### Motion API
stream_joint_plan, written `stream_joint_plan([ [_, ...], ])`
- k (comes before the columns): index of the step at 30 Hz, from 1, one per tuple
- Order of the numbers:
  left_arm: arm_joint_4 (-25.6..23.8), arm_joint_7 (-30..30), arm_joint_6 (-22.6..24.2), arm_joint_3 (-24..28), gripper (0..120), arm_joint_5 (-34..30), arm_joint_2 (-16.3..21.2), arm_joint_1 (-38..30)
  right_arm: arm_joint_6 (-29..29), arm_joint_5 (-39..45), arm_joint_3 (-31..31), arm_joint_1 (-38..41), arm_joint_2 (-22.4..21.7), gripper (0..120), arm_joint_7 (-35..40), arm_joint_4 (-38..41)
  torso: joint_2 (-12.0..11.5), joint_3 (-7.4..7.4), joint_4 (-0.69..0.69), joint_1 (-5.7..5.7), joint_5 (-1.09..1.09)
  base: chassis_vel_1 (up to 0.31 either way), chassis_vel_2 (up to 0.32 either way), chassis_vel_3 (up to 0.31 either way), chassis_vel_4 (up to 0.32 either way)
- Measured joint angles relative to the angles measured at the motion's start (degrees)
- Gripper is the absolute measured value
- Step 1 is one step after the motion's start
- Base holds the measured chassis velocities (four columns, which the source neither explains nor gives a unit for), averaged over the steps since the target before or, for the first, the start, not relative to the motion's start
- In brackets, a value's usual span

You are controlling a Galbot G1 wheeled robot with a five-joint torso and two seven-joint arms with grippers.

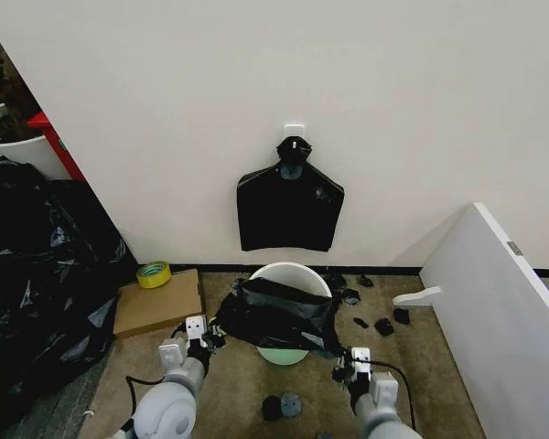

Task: Place the garbage bag over the trash bin.

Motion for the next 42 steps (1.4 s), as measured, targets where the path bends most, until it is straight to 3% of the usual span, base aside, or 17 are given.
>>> stream_joint_plan([
  [4,0.8,0.0,-0.2,0.0,0,0.6,-1.4,-0.2,-0.3,0.2,0.4,0.9,0.5,0,0.1,-0.6,0.0,0.00,0.01,0.00,-0.02,0.000,0.000,0.000,0.000],
  [8,-2.1,0.6,-0.3,-0.9,0,1.1,-0.3,1.8,0.9,-1.3,0.3,-1.2,-0.3,0,-1.0,0.5,0.0,0.00,0.00,0.00,-0.01,0.000,0.000,0.000,0.000],
  [11,-3.1,0.9,-0.2,-1.4,8,1.8,0.5,2.7,2.0,-2.7,0.3,-2.2,-0.6,2,-1.9,0.8,0.0,0.00,0.00,0.00,0.00,0.000,0.000,0.000,0.000],
  [16,-6.2,2.0,-1.4,-2.8,30,6.8,4.3,6.6,8.6,-9.6,1.0,-7.7,-2.1,27,-7.5,2.5,0.0,0.00,0.01,0.00,-0.01,0.000,0.000,0.000,0.000],
  [18,-6.6,2.3,-1.7,-2.8,34,7.2,4.8,7.2,10.1,-10.9,1.4,-8.7,-2.3,30,-8.4,2.7,0.0,0.00,0.01,0.00,0.00,0.000,0.000,0.000,0.000],
  [22,-7.6,4.1,-4.1,-2.8,53,8.9,6.9,8.2,17.0,-16.6,4.2,-13.9,-2.3,47,-12.1,3.2,0.0,-0.01,-0.01,0.00,-0.01,0.000,0.000,0.000,0.000],
  [25,-7.6,4.7,-5.4,-2.8,59,9.2,7.4,8.4,21.2,-20.3,5.7,-15.9,-2.1,55,-14.3,3.0,0.0,-0.01,-0.02,0.00,-0.01,0.000,0.000,0.000,0.000],
  [32,-9.2,8.3,-10.4,-3.7,90,11.1,9.1,13.6,32.4,-27.9,9.9,-20.3,-1.7,84,-20.8,2.1,0.0,-0.01,0.00,0.00,0.01,0.000,0.000,0.000,0.000],
  [37,-9.5,9.9,-16.7,-4.5,100,17.9,7.8,19.1,34.3,-26.0,12.2,-22.3,-2.7,98,-22.2,5.8,0.0,-0.01,0.01,0.00,0.01,0.000,0.000,0.000,0.000],
  [40,-9.2,10.0,-22.3,-6.1,100,27.2,3.5,22.9,33.5,-21.3,14.1,-22.8,-5.0,100,-23.0,9.6,0.0,-0.01,0.02,0.00,0.01,0.000,0.000,0.000,0.000],
  [42,-9.2,10.0,-23.4,-6.8,100,29.3,1.9,23.7,32.7,-19.7,14.6,-22.6,-5.9,100,-23.2,10.7,0.0,-0.01,0.00,0.00,0.01,0.000,0.000,0.000,0.000],
])
